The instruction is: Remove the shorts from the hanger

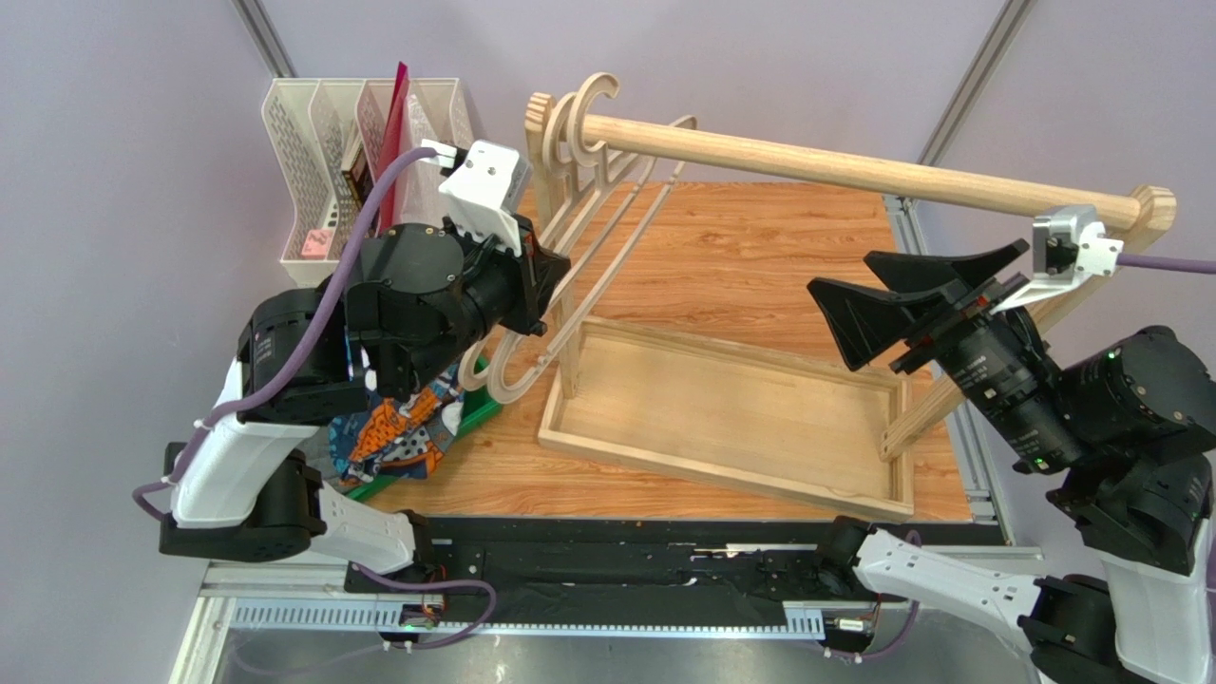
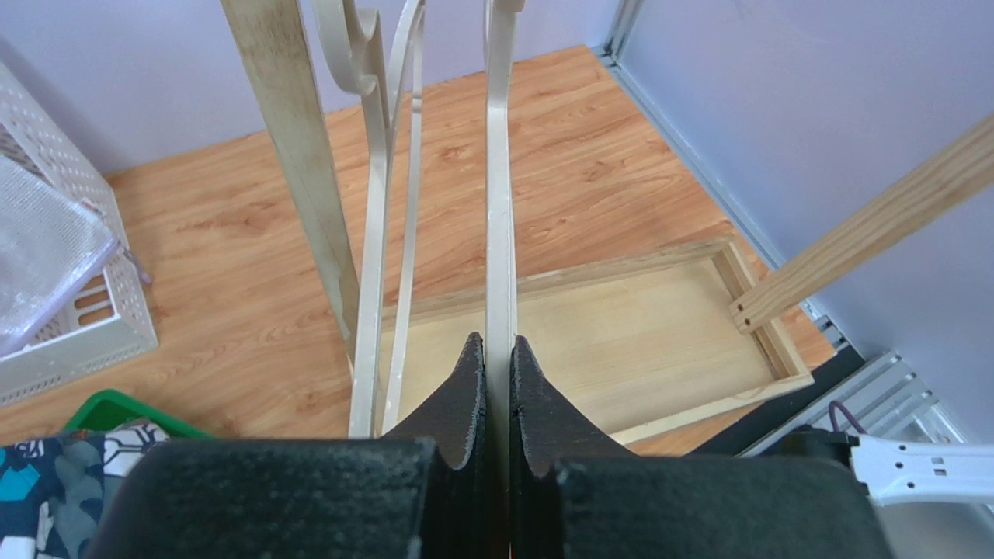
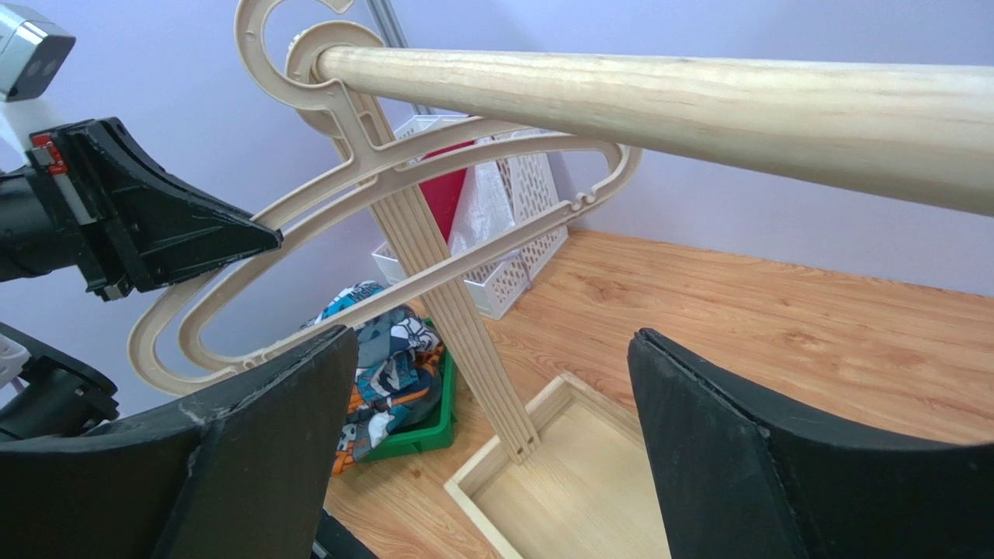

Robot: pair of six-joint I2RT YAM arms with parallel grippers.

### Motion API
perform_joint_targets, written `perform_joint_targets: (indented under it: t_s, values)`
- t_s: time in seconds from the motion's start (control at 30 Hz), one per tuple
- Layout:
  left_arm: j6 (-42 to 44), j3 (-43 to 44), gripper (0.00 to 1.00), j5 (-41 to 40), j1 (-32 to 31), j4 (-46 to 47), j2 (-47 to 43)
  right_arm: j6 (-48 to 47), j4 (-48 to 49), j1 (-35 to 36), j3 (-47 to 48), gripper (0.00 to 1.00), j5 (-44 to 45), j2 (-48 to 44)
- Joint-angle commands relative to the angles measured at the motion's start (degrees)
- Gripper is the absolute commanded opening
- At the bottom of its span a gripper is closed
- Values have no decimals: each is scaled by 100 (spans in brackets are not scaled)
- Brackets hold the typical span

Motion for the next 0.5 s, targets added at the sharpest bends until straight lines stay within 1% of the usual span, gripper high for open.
perform_joint_targets:
  t_s: [0.0, 0.2, 0.33, 0.43, 0.47]
  values:
    - [-257, -71, 0, 77, 242, -190, 128, -252, -268, -5, 182, 91, 335, -319]
    - [-318, -115, 0, 340, 479, -225, 268, -832, -434, -5, -90, 90, 1222, -1233]
    - [-353, -272, 0, 446, 479, -76, 198, -991, -707, -4, -214, 90, 1706, -1682]
    - [-519, -360, 0, 429, 488, -181, 102, -1035, -953, -5, -205, 90, 2030, -1928]
    - [-573, -474, 7, 403, 488, -216, 6, -1035, -1023, -5, -179, 90, 2093, -2024]
